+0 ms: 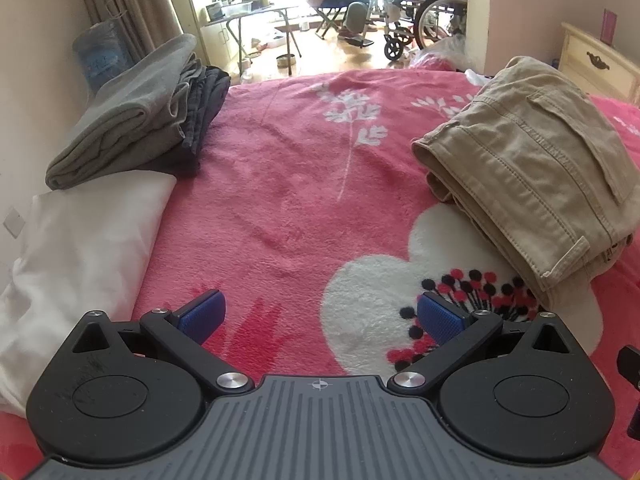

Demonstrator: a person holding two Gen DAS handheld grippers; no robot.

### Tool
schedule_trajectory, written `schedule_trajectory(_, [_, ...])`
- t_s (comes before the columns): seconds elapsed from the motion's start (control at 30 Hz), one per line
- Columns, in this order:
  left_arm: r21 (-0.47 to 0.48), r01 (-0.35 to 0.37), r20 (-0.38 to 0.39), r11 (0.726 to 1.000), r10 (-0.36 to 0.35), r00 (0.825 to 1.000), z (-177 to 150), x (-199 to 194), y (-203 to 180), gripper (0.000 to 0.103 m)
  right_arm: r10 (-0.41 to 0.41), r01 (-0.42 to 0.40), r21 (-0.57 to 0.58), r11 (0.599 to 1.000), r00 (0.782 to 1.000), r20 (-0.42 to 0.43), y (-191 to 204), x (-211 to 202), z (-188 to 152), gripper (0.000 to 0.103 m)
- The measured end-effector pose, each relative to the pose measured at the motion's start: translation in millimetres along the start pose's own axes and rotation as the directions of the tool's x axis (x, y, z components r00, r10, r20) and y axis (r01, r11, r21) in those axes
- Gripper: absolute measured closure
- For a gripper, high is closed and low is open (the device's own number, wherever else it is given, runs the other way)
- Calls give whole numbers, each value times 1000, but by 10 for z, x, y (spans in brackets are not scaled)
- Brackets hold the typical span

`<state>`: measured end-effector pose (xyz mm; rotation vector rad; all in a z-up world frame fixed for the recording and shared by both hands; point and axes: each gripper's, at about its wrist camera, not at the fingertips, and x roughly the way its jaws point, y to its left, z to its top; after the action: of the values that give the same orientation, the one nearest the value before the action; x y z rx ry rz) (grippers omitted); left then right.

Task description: Fold clothes

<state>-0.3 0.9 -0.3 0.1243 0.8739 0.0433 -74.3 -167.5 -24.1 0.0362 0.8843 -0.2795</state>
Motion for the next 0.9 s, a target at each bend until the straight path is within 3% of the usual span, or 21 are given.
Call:
schedule_trajectory(0.63, [-77, 99, 26, 992, -97, 995, 24, -72, 98, 0, -16, 15, 25, 1000, 1000, 14, -3, 5, 64, 0])
schedule_trajectory(0.9, [-67, 51, 51, 996, -47, 998, 16, -116, 74, 0, -12, 12, 30, 999, 1000, 17, -19, -7, 80, 0])
